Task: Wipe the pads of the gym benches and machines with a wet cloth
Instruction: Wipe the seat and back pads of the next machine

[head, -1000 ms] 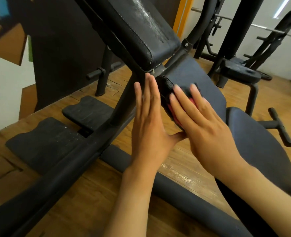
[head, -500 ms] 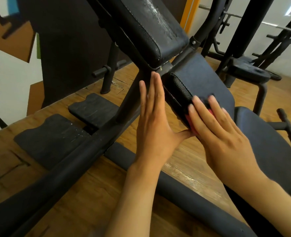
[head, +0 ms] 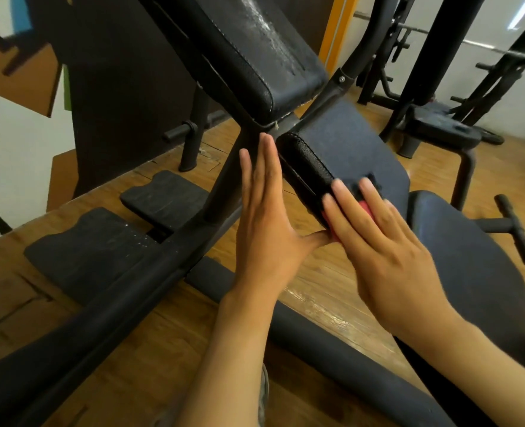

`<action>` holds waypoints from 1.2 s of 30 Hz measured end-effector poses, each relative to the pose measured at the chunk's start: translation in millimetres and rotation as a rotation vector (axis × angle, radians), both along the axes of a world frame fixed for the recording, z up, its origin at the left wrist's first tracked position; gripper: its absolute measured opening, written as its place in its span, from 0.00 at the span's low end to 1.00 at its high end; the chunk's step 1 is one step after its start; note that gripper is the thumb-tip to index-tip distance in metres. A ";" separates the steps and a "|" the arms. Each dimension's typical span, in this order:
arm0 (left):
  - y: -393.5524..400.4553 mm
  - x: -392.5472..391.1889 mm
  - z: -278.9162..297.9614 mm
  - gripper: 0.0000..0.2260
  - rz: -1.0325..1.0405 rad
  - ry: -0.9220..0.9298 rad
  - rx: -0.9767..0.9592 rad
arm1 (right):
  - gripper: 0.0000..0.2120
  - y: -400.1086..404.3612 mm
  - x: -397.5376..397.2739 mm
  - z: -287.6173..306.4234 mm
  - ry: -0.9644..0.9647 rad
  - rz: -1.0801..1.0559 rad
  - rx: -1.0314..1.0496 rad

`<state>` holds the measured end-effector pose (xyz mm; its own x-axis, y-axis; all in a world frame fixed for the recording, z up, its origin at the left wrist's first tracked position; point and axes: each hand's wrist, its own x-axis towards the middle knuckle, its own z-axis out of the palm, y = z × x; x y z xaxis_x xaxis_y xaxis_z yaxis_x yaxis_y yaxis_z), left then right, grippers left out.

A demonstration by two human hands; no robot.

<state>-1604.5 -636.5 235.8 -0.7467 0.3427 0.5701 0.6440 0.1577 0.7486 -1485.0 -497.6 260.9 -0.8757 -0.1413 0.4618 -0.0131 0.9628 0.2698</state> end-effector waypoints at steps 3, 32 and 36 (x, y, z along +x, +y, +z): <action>-1.6 1.3 0.7 0.64 -0.004 -0.007 0.007 | 0.47 2.8 11.4 -6.5 -0.011 -0.019 -0.029; 0.5 6.5 0.3 0.63 0.050 -0.033 -0.033 | 0.45 3.0 14.4 -8.0 -0.014 -0.048 -0.155; 0.7 7.0 3.0 0.63 0.069 -0.045 -0.051 | 0.37 -4.2 -1.3 2.7 -0.008 -0.014 -0.293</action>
<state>-1597.5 -635.8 238.8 -0.7938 0.3170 0.5190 0.5965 0.2390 0.7662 -1486.3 -501.7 263.6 -0.8802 0.0092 0.4745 -0.0003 0.9998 -0.0200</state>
